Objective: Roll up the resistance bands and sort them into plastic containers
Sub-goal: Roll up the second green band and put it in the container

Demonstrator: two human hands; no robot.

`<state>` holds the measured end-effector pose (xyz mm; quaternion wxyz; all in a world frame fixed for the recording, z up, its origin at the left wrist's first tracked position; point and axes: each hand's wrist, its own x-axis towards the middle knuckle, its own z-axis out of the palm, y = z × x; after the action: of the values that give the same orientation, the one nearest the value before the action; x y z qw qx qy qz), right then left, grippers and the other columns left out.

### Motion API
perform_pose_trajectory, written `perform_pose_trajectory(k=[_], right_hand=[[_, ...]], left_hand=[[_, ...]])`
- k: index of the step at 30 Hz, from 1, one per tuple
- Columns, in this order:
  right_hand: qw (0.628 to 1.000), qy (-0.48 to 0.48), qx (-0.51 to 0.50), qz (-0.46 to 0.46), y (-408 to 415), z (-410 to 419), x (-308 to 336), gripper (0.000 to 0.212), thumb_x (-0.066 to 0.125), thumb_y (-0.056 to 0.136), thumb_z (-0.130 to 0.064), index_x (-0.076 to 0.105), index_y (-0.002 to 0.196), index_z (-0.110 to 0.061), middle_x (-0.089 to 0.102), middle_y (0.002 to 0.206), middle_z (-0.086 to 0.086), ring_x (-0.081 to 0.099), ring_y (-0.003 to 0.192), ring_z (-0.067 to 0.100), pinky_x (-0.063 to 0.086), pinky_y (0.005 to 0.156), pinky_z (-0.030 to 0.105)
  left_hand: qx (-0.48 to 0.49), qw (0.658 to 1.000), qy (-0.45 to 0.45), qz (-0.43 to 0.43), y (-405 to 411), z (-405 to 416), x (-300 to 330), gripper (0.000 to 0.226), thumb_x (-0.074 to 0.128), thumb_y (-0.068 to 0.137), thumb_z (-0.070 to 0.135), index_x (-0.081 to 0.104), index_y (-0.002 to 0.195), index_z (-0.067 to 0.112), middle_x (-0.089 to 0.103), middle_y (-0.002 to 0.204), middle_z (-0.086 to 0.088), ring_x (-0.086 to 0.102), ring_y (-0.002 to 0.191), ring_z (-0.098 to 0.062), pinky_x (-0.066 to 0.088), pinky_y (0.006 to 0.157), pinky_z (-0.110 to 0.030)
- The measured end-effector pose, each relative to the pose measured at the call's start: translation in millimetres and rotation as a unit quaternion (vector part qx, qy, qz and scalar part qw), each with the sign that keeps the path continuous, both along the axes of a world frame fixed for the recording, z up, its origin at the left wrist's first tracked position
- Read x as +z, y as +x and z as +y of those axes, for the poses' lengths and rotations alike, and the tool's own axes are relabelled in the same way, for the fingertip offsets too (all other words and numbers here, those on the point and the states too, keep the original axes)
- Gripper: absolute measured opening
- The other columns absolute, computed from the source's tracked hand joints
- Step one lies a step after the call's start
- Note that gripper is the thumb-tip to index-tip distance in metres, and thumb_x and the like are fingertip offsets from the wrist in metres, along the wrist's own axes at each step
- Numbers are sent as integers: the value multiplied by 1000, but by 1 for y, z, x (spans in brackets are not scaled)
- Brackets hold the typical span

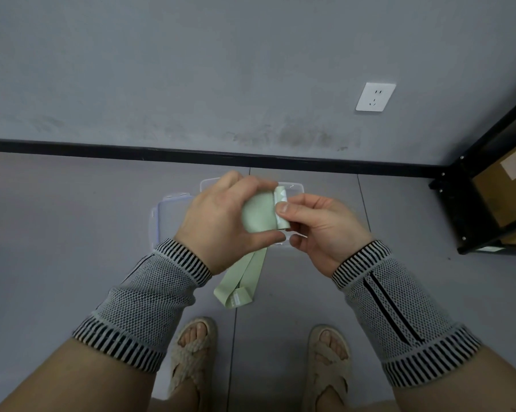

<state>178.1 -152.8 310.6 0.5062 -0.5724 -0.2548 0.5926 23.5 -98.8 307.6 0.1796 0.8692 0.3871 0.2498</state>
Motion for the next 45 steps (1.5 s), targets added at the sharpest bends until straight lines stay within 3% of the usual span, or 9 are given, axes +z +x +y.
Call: perform_pose_trajectory(k=[4, 12, 19, 23, 30, 34, 38, 41, 45], right_hand=[[1000, 2, -3, -17, -2, -1, 0, 8, 69, 80, -7, 62, 77, -10, 57, 67, 2, 48, 58, 9, 35, 52, 21], [998, 23, -16, -60, -8, -4, 4, 20, 73, 76, -6, 57, 66, -14, 57, 61, 0, 49, 56, 10, 37, 53, 22], [998, 38, 19, -38, -2, -5, 6, 14, 60, 88, -17, 71, 79, -18, 68, 79, 0, 60, 74, 10, 41, 66, 26], [996, 61, 44, -45, 0, -7, 3, 22, 51, 93, -10, 70, 103, -14, 71, 87, 6, 66, 76, 13, 46, 67, 26], [996, 74, 39, -38, 0, -6, 1, 13, 63, 84, -12, 70, 95, -8, 65, 75, 6, 57, 68, 14, 47, 65, 26], [996, 72, 28, -41, 2, -6, 3, 7, 64, 82, -5, 65, 89, -4, 63, 74, 9, 54, 62, 14, 44, 58, 23], [996, 81, 10, -35, 2, -5, 1, 9, 63, 81, 0, 62, 79, -9, 61, 66, 4, 53, 60, 13, 42, 57, 23], [996, 76, 20, -41, 0, -5, 0, 9, 65, 81, -1, 63, 81, -10, 60, 66, 4, 52, 60, 12, 41, 57, 22], [996, 80, 2, -47, -2, -5, 0, 17, 65, 80, 1, 61, 73, -14, 61, 58, -4, 52, 54, 8, 40, 55, 22]], left_hand=[[-2, 1000, 3, -23, 3, -1, -1, 67, 58, 58, 69, 57, 115, 32, 58, 100, 7, 58, 87, -11, 50, 73, -30], [-13, 1000, 1, -22, 3, -1, -1, 58, 64, 59, 63, 55, 106, 29, 58, 100, 10, 56, 86, -9, 51, 71, -32], [15, 998, 0, -60, 1, 2, 0, 49, 81, 60, 45, 60, 99, 24, 54, 93, 16, 53, 81, -6, 46, 71, -28], [25, 997, 10, -71, -1, 4, -1, 50, 69, 59, 59, 60, 96, 27, 56, 90, 17, 57, 80, -9, 47, 70, -28], [-5, 997, 15, -80, 0, 2, -2, 48, 65, 61, 61, 57, 98, 31, 58, 93, 16, 56, 84, -3, 52, 70, -31], [-35, 997, -27, -59, 0, 0, 0, 54, 60, 60, 63, 47, 108, 41, 58, 104, 15, 55, 92, 0, 52, 78, -32], [5, 983, -171, -71, -5, 4, 3, 64, 53, 70, 67, 47, 123, 32, 55, 92, 17, 58, 76, -1, 53, 67, -25], [26, 984, -175, -27, -7, 9, 2, 38, 40, 84, 55, 59, 104, 29, 61, 83, 10, 59, 79, -12, 49, 72, -33], [51, 984, -169, -15, -6, 8, 3, 25, 54, 91, 36, 48, 68, 28, 51, 62, 10, 48, 61, -6, 38, 58, -27]])
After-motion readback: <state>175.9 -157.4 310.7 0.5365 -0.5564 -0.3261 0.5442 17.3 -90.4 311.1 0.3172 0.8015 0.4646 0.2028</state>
